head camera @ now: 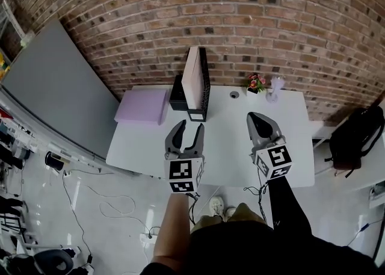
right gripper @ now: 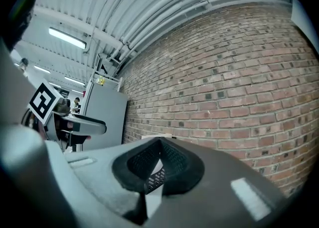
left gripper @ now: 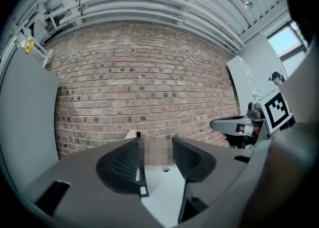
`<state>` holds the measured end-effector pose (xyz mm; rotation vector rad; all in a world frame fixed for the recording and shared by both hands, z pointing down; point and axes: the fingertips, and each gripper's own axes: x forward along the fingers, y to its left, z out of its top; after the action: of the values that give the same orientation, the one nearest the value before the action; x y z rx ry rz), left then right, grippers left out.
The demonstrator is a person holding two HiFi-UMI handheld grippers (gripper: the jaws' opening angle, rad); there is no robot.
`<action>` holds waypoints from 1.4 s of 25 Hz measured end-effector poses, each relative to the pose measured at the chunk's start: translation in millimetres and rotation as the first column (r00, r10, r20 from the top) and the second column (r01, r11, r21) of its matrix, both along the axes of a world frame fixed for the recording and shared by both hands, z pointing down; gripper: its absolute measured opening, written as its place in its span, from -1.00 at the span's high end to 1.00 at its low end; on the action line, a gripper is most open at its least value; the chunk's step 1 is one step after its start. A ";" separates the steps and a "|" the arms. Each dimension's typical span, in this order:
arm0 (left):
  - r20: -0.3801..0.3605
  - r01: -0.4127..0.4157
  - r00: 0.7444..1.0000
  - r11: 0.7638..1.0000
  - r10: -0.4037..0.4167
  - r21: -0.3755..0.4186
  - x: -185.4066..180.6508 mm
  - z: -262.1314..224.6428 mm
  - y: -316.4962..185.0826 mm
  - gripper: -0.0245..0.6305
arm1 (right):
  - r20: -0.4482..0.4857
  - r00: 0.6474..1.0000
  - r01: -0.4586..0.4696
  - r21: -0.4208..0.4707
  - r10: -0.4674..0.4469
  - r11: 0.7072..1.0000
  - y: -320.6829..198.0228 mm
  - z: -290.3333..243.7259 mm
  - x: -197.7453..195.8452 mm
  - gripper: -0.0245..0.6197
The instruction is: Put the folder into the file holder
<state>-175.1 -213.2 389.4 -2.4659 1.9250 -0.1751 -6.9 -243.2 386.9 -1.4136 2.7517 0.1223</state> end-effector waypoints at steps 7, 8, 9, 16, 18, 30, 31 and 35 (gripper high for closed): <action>0.025 0.045 0.999 0.998 -0.046 0.040 21.5 0.6 27.8 0.68 | 0.021 1.000 0.012 0.008 -0.012 1.000 26.0 7.0 26.0 0.92; 0.024 0.052 0.998 0.998 -0.053 0.040 23.1 2.4 30.5 0.76 | 0.023 1.000 0.013 0.007 -0.013 1.000 28.4 9.2 29.0 0.92; 0.018 0.054 0.998 0.998 -0.055 0.036 25.0 4.4 32.6 0.83 | 0.024 1.000 0.015 0.006 -0.015 1.000 30.4 10.7 31.6 0.92; 0.002 0.055 0.998 0.998 -0.055 0.040 35.0 4.5 40.6 0.90 | -0.022 0.999 0.043 0.035 -0.042 0.998 44.5 6.1 38.0 0.92; 0.003 0.044 0.999 0.998 -0.044 0.045 40.3 2.6 41.7 0.90 | -0.032 0.999 0.045 0.034 -0.044 0.998 46.3 6.9 39.4 0.92; 0.003 0.011 1.000 0.999 -0.011 0.039 49.5 -2.0 47.8 0.90 | -0.027 0.998 0.051 0.031 -0.050 0.998 53.9 4.9 39.6 0.92; 0.003 0.009 1.000 0.999 -0.009 0.039 50.4 -1.9 47.9 0.90 | -0.026 0.998 0.050 0.030 -0.049 0.998 54.1 5.4 39.8 0.92; 0.002 0.004 1.000 0.999 -0.004 0.037 51.9 -1.0 47.9 0.90 | -0.024 0.999 0.048 0.027 -0.047 0.998 53.5 7.5 41.0 0.92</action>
<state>-123.2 -165.2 388.4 -2.4377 1.9152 -0.1409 34.1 -189.7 394.4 -1.3476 2.7883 0.1751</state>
